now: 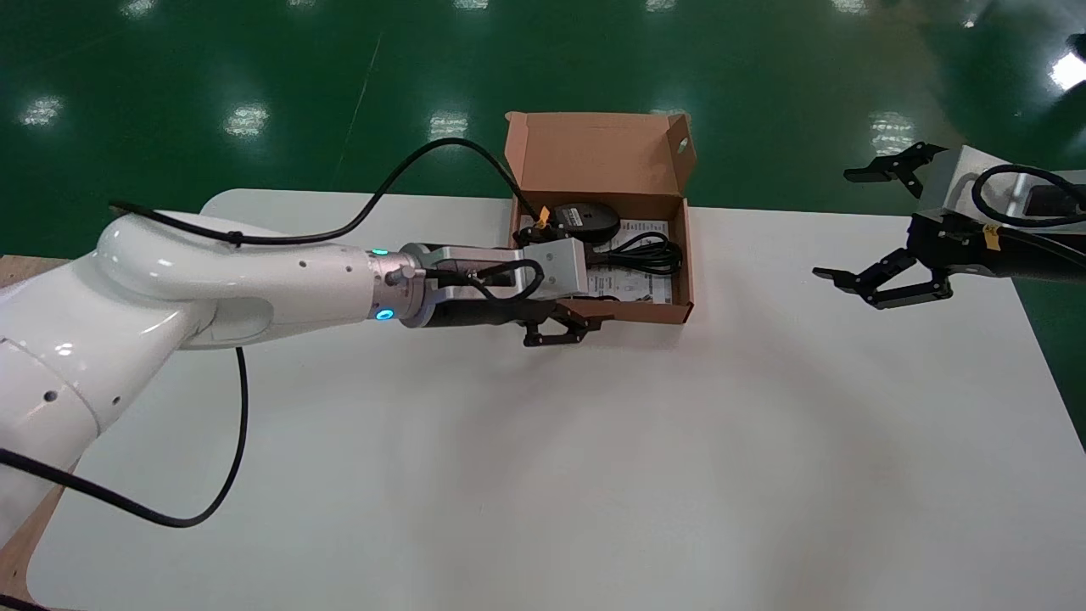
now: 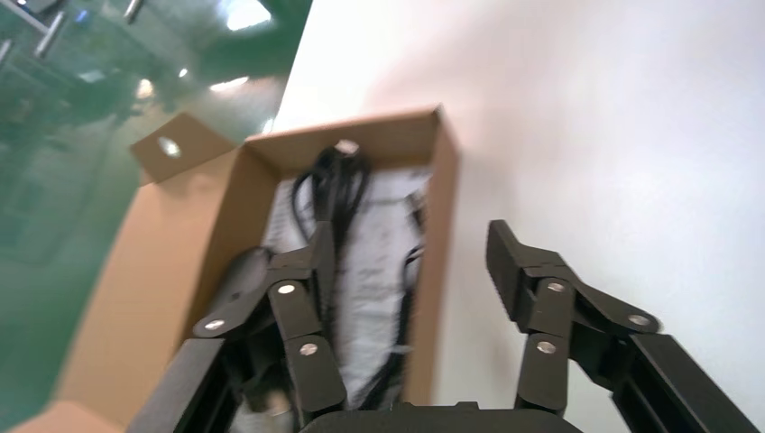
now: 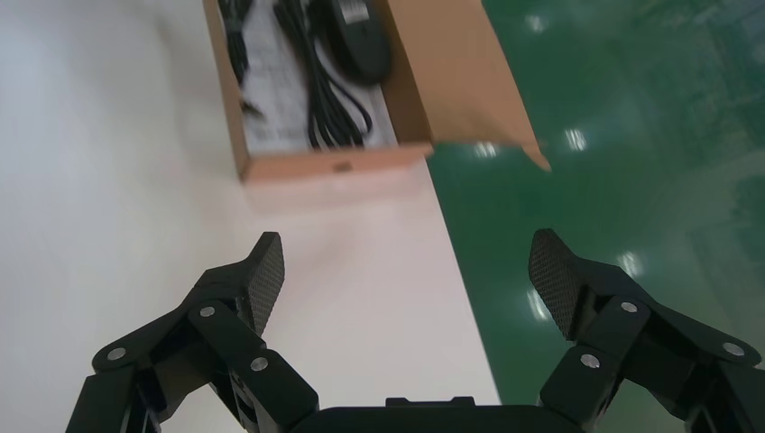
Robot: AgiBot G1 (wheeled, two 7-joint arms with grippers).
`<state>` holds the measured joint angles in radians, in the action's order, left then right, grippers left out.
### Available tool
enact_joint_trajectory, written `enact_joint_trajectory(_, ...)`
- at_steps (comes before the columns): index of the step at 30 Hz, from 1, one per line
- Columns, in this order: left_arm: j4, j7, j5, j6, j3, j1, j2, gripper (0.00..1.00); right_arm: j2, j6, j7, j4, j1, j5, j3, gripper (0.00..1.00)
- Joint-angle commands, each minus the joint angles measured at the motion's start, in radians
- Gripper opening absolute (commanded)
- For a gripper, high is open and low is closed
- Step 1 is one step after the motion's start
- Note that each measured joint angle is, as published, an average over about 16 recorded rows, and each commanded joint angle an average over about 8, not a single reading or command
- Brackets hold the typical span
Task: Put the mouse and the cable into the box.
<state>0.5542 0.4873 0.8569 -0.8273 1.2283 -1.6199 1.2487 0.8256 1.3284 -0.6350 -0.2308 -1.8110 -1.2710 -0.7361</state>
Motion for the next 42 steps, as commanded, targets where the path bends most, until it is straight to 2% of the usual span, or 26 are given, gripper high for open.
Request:
enact_joint_trajectory(1, 0.029, -0.027, -0.005, -0.026, -0.037, 0.021, -0.025, 1.0, -0.008, 0.007, 0.032, -0.041, 0.029, 0.021, 0.018, 1.0)
enact_joint_trajectory(42, 0.619, -0.572, -0.107, -0.567, -0.804, 0.462, -0.54, 1.0, -0.18, 0.141, 0.692, -0.886, 0.619, 0.454, 0.384, 1.0)
